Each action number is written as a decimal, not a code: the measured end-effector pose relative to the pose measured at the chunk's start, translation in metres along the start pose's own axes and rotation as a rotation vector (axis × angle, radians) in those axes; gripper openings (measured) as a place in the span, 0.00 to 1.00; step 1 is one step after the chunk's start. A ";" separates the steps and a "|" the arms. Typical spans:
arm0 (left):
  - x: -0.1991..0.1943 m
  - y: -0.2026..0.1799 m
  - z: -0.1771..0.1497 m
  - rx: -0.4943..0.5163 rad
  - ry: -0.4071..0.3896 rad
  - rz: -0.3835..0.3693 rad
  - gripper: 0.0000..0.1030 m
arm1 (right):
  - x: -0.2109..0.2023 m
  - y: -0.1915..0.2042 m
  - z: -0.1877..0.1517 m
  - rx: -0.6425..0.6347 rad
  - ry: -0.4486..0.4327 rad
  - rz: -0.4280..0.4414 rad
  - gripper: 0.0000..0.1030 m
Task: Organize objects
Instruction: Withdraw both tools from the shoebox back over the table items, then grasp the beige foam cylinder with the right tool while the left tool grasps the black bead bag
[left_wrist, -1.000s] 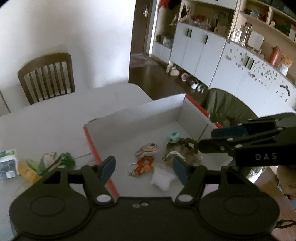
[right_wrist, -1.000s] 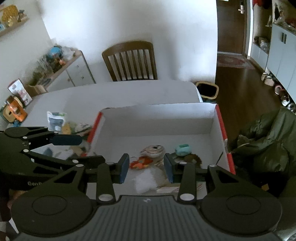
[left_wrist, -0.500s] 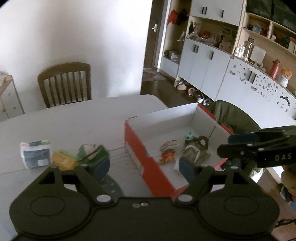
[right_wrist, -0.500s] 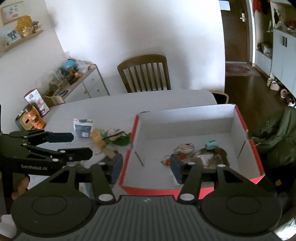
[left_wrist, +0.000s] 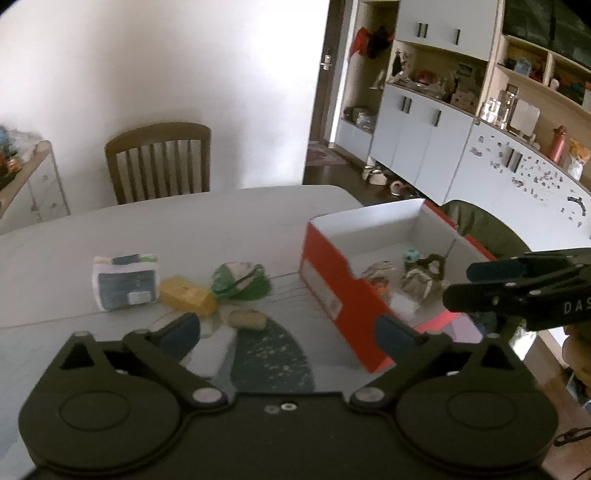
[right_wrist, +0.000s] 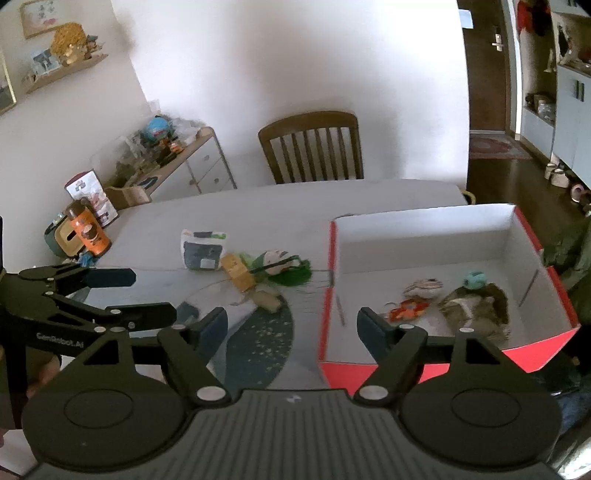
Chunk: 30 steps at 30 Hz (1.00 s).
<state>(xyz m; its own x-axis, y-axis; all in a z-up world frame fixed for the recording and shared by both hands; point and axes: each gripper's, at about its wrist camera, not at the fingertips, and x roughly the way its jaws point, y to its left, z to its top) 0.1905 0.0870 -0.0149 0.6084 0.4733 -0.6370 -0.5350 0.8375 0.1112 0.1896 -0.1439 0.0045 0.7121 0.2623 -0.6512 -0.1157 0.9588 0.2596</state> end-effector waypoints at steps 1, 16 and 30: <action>-0.001 0.005 -0.002 -0.001 0.002 0.008 0.99 | 0.004 0.004 -0.001 -0.001 0.005 -0.001 0.76; 0.026 0.074 -0.039 -0.035 0.075 0.044 0.99 | 0.091 0.049 0.001 -0.021 0.081 -0.020 0.78; 0.078 0.099 -0.070 0.002 0.128 0.083 0.99 | 0.186 0.056 0.010 -0.045 0.198 -0.054 0.78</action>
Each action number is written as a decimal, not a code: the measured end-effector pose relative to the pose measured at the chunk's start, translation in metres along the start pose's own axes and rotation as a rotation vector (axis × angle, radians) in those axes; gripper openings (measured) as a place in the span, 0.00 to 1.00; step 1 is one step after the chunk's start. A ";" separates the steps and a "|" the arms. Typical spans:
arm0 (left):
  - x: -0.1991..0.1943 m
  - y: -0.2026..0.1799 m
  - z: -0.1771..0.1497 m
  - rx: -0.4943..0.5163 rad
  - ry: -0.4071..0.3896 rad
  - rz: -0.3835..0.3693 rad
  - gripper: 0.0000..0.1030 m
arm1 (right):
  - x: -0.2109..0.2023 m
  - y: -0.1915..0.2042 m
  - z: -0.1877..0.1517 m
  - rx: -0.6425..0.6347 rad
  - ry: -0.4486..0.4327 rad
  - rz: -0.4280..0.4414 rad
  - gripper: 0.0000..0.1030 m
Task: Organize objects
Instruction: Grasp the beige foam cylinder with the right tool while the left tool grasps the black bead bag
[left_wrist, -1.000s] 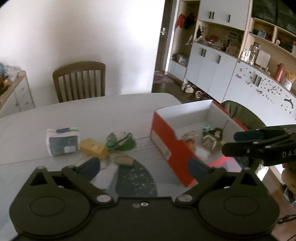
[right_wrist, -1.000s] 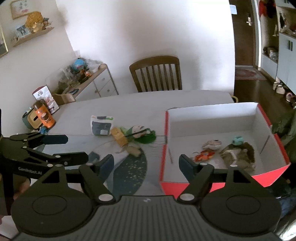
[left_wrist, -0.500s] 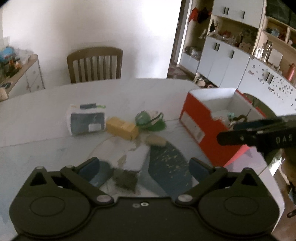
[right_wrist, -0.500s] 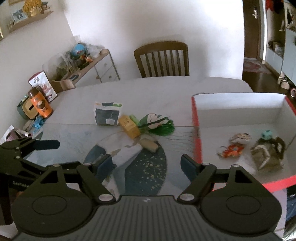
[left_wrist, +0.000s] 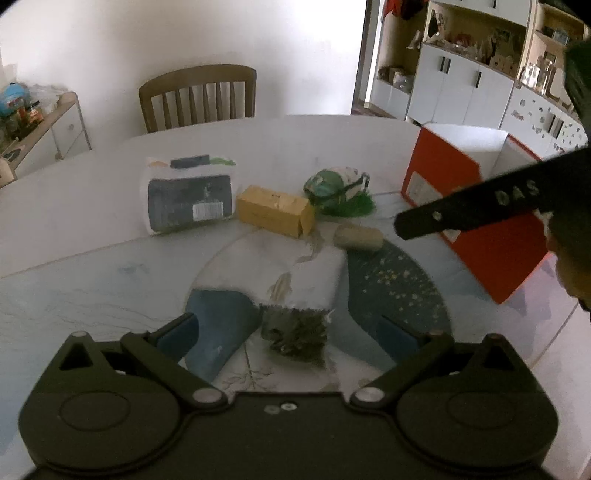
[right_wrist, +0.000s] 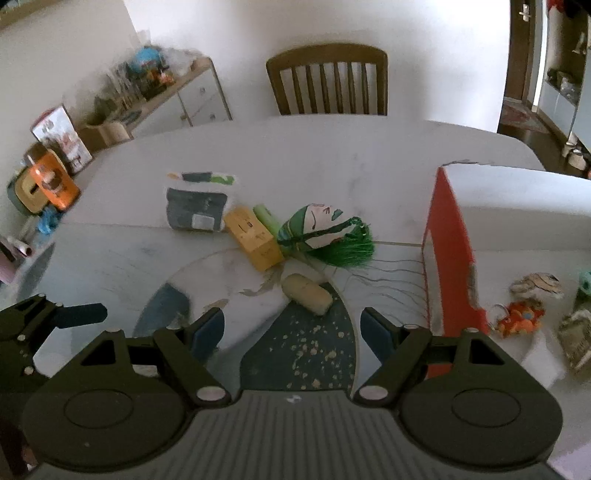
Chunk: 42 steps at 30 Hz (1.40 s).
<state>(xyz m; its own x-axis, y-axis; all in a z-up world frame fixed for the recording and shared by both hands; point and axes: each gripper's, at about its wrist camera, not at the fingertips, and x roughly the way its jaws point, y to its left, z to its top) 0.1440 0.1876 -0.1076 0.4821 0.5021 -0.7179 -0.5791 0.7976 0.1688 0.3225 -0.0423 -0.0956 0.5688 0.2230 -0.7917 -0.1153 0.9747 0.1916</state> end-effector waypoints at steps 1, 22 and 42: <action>0.003 0.000 -0.001 0.002 0.001 -0.001 0.99 | 0.006 0.001 0.002 -0.008 0.008 -0.009 0.78; 0.042 -0.001 -0.013 0.042 0.028 0.016 0.75 | 0.092 0.000 0.021 -0.078 0.149 -0.049 0.78; 0.040 -0.003 -0.012 0.035 0.041 -0.008 0.43 | 0.091 0.010 0.017 -0.155 0.141 -0.106 0.31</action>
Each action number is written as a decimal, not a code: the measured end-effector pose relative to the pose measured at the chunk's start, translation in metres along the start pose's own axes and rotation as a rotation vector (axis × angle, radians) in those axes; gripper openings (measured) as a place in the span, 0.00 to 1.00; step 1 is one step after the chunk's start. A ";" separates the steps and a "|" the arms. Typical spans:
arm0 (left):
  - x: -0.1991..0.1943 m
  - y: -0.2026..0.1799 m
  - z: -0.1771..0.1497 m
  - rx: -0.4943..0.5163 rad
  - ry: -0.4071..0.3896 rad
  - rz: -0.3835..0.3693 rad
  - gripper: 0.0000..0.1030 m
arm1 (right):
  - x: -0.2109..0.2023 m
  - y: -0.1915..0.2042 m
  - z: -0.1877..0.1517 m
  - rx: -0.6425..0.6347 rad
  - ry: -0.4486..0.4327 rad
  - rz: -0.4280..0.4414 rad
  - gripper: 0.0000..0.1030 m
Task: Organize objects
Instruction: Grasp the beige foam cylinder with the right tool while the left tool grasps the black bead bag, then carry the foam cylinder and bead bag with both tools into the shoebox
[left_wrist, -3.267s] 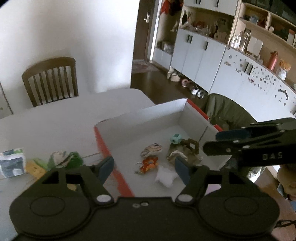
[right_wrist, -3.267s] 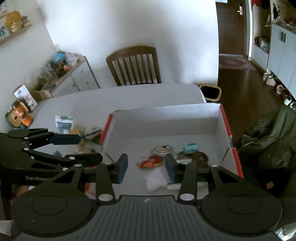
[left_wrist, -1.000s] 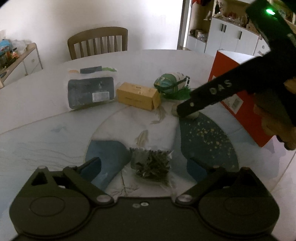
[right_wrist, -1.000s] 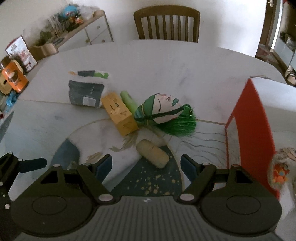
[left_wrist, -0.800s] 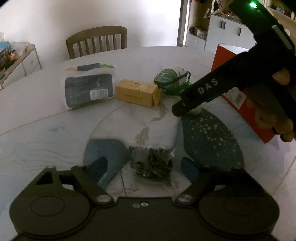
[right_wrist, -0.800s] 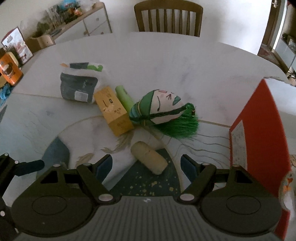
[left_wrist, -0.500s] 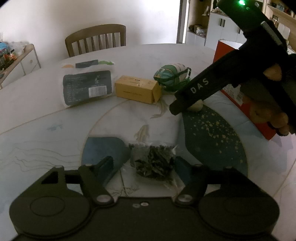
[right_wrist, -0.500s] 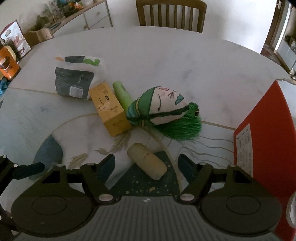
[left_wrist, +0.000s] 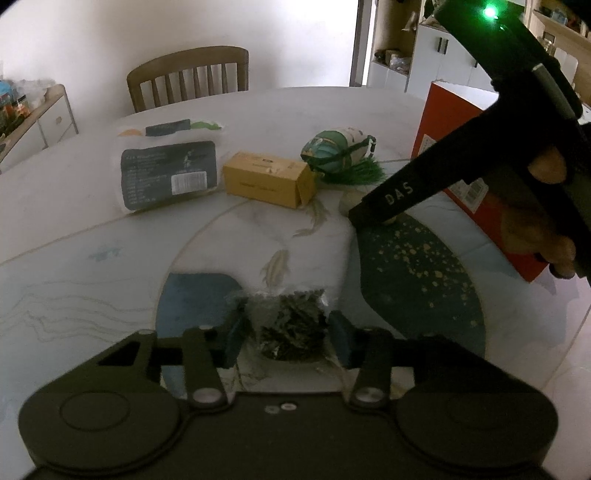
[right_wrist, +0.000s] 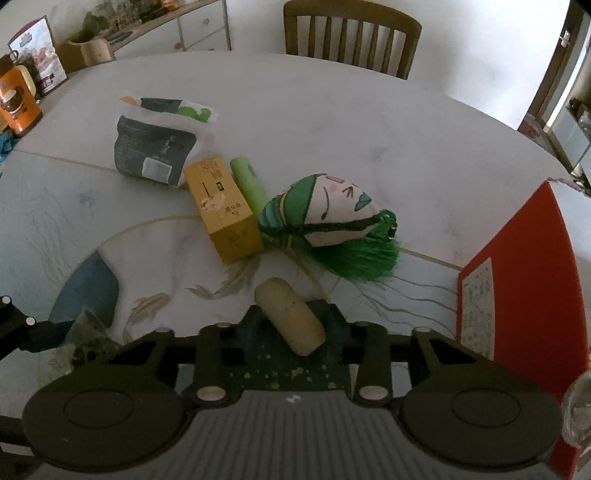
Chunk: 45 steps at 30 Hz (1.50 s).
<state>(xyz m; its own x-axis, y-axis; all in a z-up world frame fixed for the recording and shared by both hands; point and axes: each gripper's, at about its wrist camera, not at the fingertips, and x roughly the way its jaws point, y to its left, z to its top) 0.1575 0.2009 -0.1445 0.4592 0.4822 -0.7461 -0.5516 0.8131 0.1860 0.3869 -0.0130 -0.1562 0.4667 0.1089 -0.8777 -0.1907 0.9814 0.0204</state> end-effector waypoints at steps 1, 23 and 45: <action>0.000 0.000 0.000 -0.002 0.002 -0.002 0.40 | -0.001 0.000 -0.001 0.003 0.000 -0.001 0.29; -0.041 -0.016 0.007 -0.084 0.014 -0.052 0.33 | -0.081 -0.018 -0.057 0.192 -0.053 0.089 0.20; -0.110 -0.093 0.041 -0.038 -0.043 -0.181 0.34 | -0.210 -0.063 -0.099 0.248 -0.190 0.159 0.20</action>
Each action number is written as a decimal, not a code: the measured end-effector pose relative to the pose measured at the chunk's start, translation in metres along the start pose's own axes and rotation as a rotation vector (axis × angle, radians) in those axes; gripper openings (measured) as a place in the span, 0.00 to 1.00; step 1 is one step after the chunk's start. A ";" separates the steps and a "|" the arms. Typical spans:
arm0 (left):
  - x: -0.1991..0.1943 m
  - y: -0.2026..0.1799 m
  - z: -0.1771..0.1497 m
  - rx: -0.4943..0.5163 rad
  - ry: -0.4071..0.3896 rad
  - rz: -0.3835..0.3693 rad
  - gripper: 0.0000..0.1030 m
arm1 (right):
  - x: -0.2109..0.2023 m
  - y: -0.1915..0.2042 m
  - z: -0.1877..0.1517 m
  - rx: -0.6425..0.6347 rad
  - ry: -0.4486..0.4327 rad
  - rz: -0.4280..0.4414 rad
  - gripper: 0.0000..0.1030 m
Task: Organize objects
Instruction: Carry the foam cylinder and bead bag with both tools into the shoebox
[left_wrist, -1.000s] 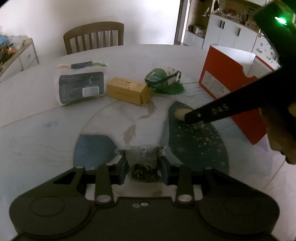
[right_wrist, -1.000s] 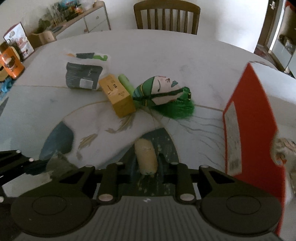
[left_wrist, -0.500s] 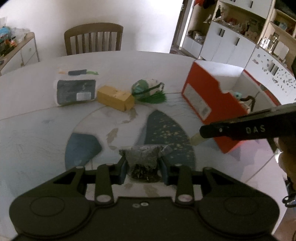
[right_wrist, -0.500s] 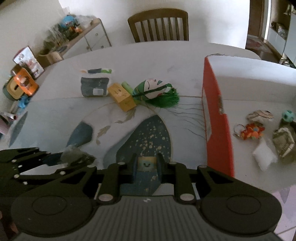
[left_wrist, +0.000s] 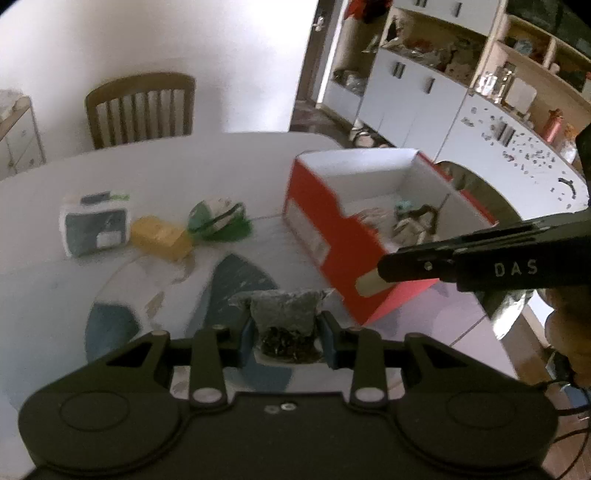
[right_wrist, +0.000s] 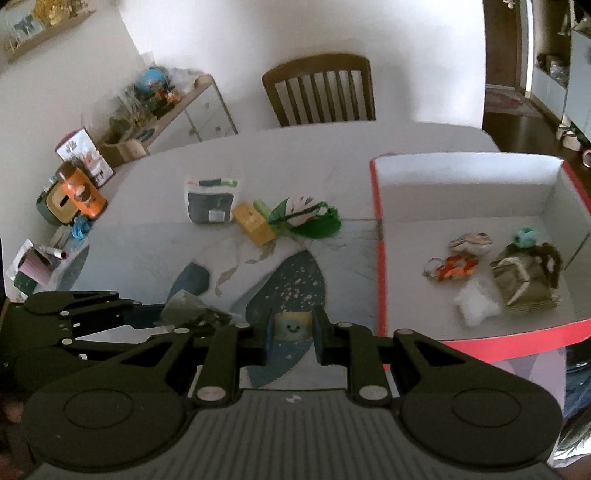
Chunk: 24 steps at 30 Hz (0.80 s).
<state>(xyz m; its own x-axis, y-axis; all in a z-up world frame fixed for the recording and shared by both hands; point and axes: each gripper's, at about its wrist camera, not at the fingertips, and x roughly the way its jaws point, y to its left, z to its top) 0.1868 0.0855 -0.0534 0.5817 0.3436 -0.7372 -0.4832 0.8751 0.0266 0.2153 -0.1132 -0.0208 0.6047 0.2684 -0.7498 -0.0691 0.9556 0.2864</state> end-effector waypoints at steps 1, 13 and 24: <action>-0.001 -0.004 0.003 0.004 -0.005 -0.007 0.34 | -0.005 -0.002 0.000 0.001 -0.010 -0.001 0.20; 0.008 -0.059 0.034 0.056 -0.027 -0.047 0.34 | -0.053 -0.064 0.009 0.053 -0.101 -0.057 0.20; 0.038 -0.100 0.063 0.094 -0.023 -0.028 0.34 | -0.062 -0.137 0.019 0.110 -0.129 -0.125 0.20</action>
<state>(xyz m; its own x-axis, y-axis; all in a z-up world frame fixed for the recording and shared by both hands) 0.2989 0.0324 -0.0411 0.6094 0.3254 -0.7230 -0.4036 0.9122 0.0704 0.2022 -0.2635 -0.0023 0.6999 0.1239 -0.7034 0.0957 0.9597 0.2643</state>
